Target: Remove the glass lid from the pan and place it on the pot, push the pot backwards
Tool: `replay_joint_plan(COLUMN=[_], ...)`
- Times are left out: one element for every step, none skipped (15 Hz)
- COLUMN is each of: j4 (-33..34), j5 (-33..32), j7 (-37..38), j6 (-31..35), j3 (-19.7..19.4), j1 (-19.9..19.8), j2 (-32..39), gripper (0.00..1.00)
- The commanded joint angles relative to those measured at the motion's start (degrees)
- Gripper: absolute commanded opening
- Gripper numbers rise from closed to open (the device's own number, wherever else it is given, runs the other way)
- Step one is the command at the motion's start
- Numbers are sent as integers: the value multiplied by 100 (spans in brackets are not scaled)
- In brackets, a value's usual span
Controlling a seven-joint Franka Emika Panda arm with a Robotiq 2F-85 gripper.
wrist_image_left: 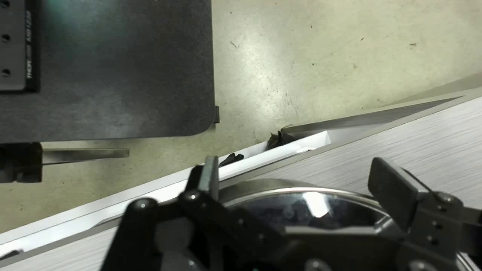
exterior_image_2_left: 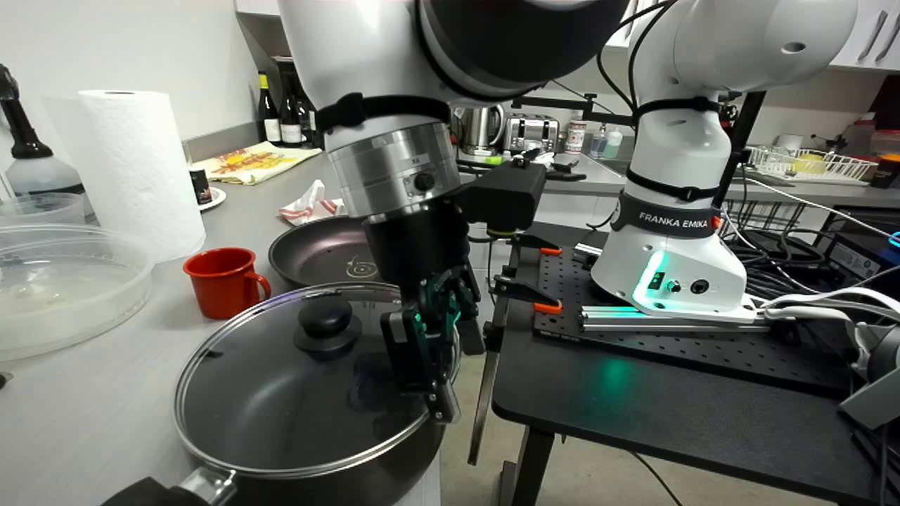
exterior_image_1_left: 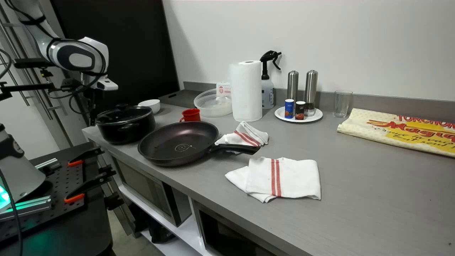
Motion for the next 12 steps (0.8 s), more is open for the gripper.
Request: replay_joint_plan(j4=[62,58,54,52,57,66,60,47,44,42,25,11], j5=[-8,-8,-4,-2,24,78,107,124,165,234,262,325], j7=[-154,-161,-171,-184,-228,-295,-322,-323,-351,-405,-422,-473], j6=[140,154,162,171,139,70,37,0,-59,-151,-207,-273], j3=[-71,-75,-78,-80,-76,-56,-38,-19,3,35,54,83], j1=[3,2,-1,-4,-16,-34,-34,-22,-24,-35,-28,-31], j2=[57,53,46,41,43,46,40,24,7,-15,-47,-74], gripper=[100,100,100,100,100,100,100,100,100,100,100,100])
